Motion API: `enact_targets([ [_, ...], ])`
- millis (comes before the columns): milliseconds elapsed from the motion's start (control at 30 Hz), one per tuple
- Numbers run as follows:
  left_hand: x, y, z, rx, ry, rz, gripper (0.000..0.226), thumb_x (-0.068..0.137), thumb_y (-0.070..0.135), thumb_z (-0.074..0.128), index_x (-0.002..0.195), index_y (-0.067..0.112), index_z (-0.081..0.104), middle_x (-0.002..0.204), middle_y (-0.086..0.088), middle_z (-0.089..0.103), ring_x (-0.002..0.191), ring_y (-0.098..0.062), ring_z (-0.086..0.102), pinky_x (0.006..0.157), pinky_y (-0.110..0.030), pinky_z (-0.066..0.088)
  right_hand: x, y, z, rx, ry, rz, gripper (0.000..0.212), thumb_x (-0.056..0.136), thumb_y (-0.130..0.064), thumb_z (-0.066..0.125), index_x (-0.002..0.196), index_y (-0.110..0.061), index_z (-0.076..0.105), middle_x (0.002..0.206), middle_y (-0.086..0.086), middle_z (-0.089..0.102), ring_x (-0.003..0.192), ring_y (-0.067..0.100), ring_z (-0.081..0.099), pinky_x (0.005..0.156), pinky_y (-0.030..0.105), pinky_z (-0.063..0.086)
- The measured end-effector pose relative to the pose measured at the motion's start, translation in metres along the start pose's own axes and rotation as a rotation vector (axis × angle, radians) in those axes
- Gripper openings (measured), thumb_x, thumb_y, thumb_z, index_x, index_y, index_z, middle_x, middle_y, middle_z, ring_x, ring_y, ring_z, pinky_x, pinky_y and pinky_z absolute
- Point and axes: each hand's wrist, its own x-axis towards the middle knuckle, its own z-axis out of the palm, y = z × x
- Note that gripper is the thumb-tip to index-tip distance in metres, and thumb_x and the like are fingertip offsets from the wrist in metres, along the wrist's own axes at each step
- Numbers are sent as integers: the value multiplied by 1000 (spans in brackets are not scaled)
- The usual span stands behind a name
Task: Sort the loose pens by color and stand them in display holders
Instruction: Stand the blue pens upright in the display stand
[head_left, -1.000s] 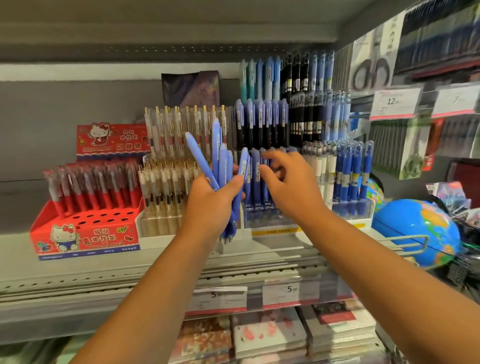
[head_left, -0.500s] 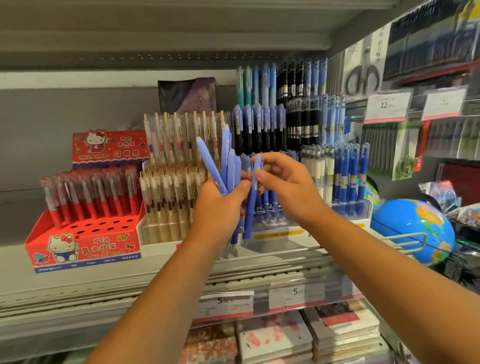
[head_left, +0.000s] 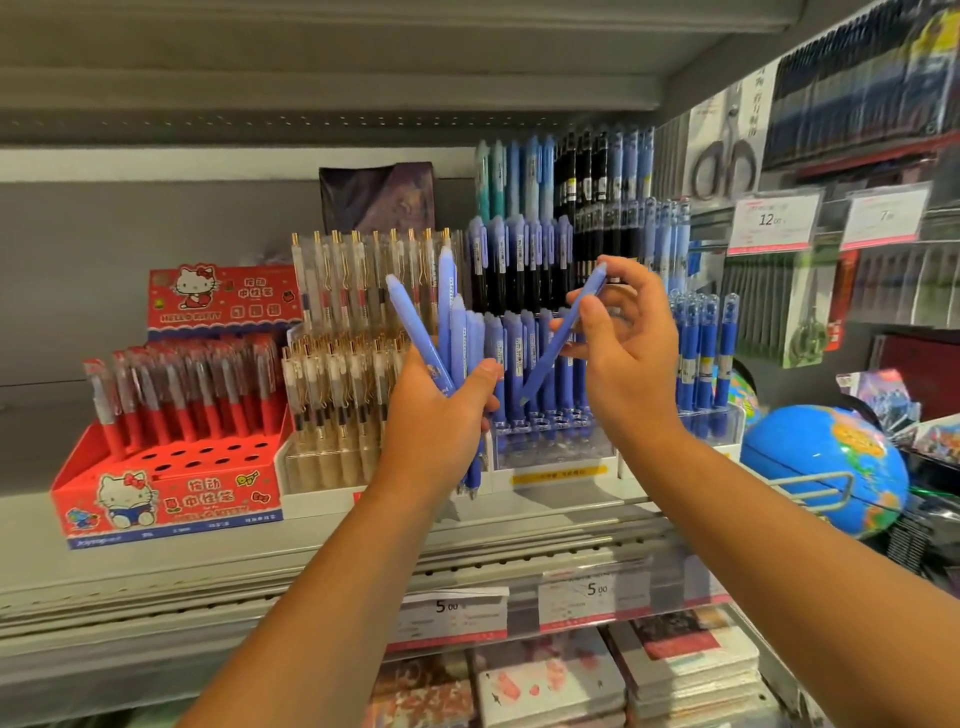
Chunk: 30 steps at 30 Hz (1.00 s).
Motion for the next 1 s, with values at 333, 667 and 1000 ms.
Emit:
enact_targets([
  [333,-1,1,1,58,-29,-28,19,96,21,61,90,3,62,57,4,66,49,-7,57,51,-23,54,2,12,-2,-213,-14,29,34,100,-16,55,133,-26,55,98,2,63,88,24,67,73,47,59],
  [667,-2,2,3,36,-87,-27,12,97,22,61,109,20,59,70,-2,72,60,-17,68,58,-25,58,9,22,-1,-360,-74,104,25,96,-19,63,120,-21,59,92,-13,62,83,6,65,62,32,61],
  [1000,-1,1,5,-19,-79,-33,17,96,18,62,111,12,59,64,2,71,57,-15,69,54,-19,54,6,27,-1,-459,-226,155,17,93,-23,67,107,-23,58,88,0,66,79,16,66,66,38,59],
])
